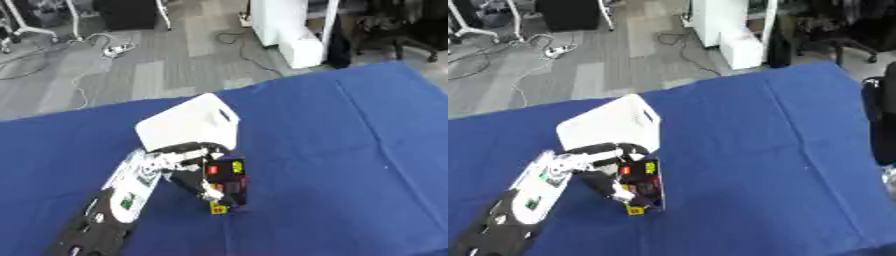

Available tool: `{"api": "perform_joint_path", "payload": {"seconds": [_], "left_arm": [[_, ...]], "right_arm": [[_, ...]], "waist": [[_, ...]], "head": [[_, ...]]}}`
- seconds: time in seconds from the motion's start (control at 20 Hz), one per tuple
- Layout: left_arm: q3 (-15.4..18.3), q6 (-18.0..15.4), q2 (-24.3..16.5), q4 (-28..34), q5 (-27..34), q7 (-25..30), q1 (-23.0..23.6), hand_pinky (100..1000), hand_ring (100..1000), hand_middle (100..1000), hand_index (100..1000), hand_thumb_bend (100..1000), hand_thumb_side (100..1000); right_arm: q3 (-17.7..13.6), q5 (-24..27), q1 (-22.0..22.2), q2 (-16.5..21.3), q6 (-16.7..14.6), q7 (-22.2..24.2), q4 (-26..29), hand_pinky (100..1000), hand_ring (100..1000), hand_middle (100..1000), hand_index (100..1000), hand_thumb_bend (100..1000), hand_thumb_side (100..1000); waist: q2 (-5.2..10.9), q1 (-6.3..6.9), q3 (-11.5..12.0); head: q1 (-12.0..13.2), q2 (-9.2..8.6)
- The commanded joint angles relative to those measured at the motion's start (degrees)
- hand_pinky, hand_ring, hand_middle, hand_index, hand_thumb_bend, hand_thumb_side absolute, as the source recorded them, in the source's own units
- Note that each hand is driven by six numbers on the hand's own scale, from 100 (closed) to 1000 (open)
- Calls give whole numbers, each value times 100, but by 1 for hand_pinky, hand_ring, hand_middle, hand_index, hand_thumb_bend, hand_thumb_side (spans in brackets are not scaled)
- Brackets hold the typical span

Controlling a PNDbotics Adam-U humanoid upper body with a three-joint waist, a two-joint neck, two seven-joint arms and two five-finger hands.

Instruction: Pick up objects on the table and place them in the box.

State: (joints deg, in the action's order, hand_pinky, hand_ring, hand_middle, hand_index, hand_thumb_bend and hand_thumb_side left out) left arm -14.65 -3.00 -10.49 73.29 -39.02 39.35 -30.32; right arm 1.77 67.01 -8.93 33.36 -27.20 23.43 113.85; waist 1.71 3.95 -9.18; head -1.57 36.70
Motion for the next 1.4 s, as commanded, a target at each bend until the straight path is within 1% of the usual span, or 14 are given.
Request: {"api": "perform_joint_path", "payload": {"seconds": [0.05,0.4,0.6,0.65,0.7,0.75,0.8,0.85,0.9,0.95,1.0,1.05,1.15,1.4], "left_arm": [[68,21,6,12,-69,-6,-148,794,846,1000,1000,697,586],[73,25,38,-115,-101,30,-161,795,841,1000,1000,696,588],[82,24,46,-150,-167,29,-170,740,795,988,991,686,577],[87,26,44,-149,-207,19,-172,535,664,902,955,656,557],[92,30,43,-142,-261,1,-172,496,637,886,943,653,555],[96,29,35,-128,-329,-28,-173,361,549,808,889,641,536],[101,22,29,-106,-409,-80,-172,410,577,835,908,648,544],[115,9,19,-65,-497,-187,-175,163,439,677,744,627,501],[127,-20,2,2,-630,-394,-172,192,456,705,775,628,509],[134,-73,-9,65,-786,-639,-169,100,373,544,594,591,452],[137,-148,-18,110,-963,-922,-155,100,400,592,653,616,475],[138,-219,-15,115,-1107,-1162,-145,100,313,473,497,525,391],[162,-375,-19,123,-1370,-1779,-119,100,272,443,456,460,337],[212,-484,33,-39,-1581,-2910,-58,100,248,433,440,562,263]], "right_arm": [[-27,22,-104,149,23,0,75,167,284,248,379,100,1000],[-24,30,-117,148,33,2,75,167,284,248,379,100,1000],[-25,35,-120,150,33,1,75,167,284,247,379,100,1000],[-25,35,-119,151,33,2,75,167,284,247,379,100,1000],[-26,35,-119,151,32,4,75,167,284,247,379,100,1000],[-26,34,-118,152,31,7,75,167,284,247,379,100,1000],[-26,32,-118,152,30,13,75,167,284,247,379,100,1000],[-26,30,-116,153,29,18,75,167,284,247,379,100,1000],[-27,27,-114,153,26,26,75,167,284,247,379,100,1000],[-27,23,-112,154,24,34,75,167,284,247,379,100,1000],[-27,20,-110,154,21,44,75,167,284,247,379,100,1000],[-26,18,-109,153,19,50,75,167,284,247,379,100,1000],[-27,15,-107,153,14,61,75,167,284,247,379,100,1000],[-29,13,-106,152,8,76,75,167,284,247,378,100,1000]], "waist": [[40,-23,-10],[37,-20,-23],[37,-19,-24],[38,-19,-23],[38,-19,-23],[38,-19,-23],[38,-19,-22],[38,-20,-20],[38,-20,-19],[38,-21,-17],[37,-21,-17],[37,-22,-16],[35,-23,-16],[32,-23,-17]], "head": [[-62,-67],[-68,-67],[-75,-68],[-76,-68],[-77,-68],[-79,-68],[-80,-68],[-83,-68],[-84,-69],[-85,-67],[-84,-68],[-85,-67],[-90,-66],[-100,-63]]}}
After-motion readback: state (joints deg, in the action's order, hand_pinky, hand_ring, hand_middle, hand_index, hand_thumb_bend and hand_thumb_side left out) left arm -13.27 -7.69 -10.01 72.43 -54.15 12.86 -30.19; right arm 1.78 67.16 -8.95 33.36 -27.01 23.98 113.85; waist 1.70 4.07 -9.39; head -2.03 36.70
